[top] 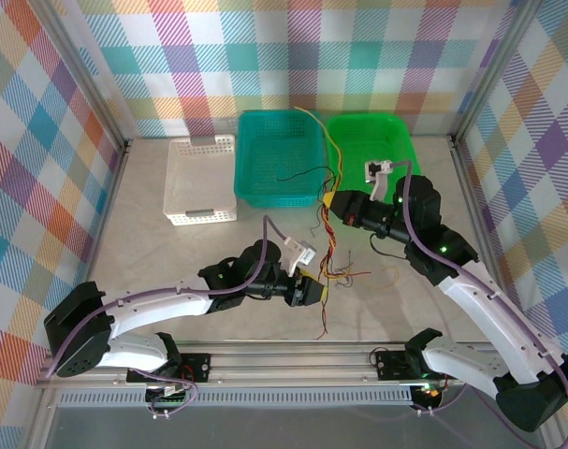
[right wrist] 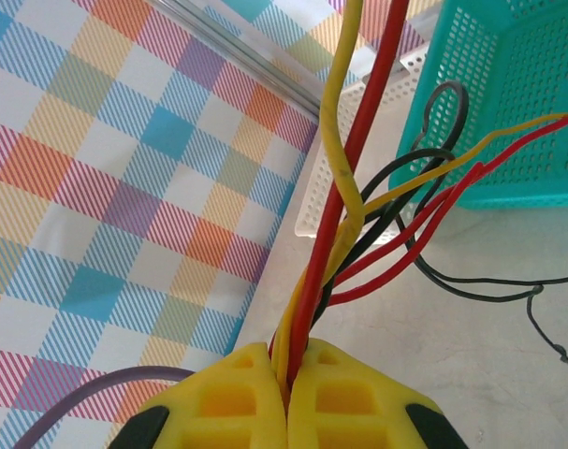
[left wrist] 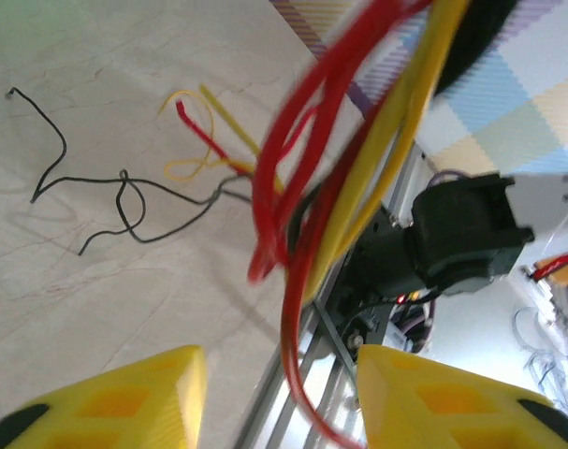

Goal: Untangle the cables

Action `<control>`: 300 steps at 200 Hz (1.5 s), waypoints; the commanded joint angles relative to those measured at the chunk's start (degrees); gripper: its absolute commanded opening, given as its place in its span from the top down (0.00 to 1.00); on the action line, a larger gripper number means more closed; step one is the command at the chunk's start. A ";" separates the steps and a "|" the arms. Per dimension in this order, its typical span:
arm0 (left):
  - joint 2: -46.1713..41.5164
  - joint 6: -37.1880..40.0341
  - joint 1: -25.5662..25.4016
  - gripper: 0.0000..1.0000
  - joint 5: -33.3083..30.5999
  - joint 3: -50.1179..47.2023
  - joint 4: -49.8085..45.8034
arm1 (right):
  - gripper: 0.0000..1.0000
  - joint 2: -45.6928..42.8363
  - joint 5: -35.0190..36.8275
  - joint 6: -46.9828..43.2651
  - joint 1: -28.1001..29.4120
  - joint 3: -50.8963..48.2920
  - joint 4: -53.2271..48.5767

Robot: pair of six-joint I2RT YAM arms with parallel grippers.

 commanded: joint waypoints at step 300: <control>0.71 -5.86 5.03 1.00 -6.10 -1.30 4.59 | 0.47 -0.10 -2.24 -1.88 -7.51 -23.67 3.60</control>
